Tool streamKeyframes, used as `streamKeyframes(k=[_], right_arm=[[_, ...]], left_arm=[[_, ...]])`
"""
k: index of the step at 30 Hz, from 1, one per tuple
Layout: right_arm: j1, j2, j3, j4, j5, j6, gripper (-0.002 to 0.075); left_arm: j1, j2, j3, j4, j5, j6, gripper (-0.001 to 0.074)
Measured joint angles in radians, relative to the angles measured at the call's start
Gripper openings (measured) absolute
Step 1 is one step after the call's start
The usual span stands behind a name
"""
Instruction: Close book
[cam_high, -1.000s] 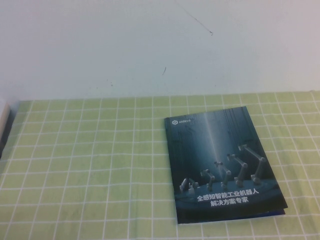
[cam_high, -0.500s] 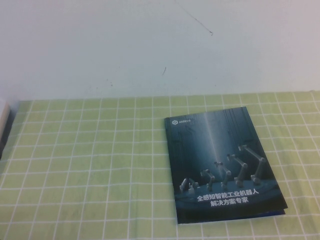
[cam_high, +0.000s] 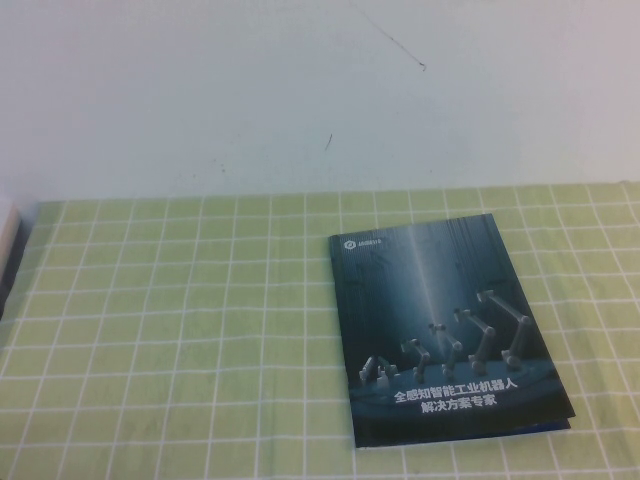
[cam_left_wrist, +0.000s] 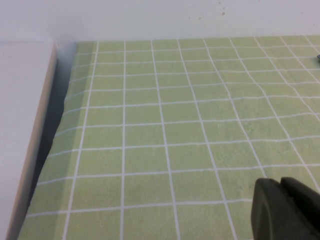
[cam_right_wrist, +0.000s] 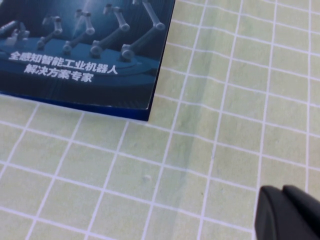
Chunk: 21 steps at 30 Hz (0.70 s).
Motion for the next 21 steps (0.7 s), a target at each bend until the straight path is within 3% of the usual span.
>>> streamKeyframes(k=[7,11,15,21], right_arm=[[0.0,-0.002,0.017,0.0,-0.022,-0.016,-0.0003],[-0.013,-0.04,0.077,0.01,-0.109,-0.194,-0.0003],[-0.085,-0.145,0.186,0.083,-0.243,-0.319,-0.0003],[-0.233,-0.359,0.372,0.151,-0.378,-0.343,-0.0003]], left_arm=[[0.0,0.0,0.0,0.0,0.0,0.0,-0.0004],[0.0,0.0,0.0,0.0,0.0,0.0,-0.0004],[0.0,0.0,0.0,0.0,0.0,0.0,-0.0004],[0.0,0.0,0.0,0.0,0.0,0.0,-0.0004]])
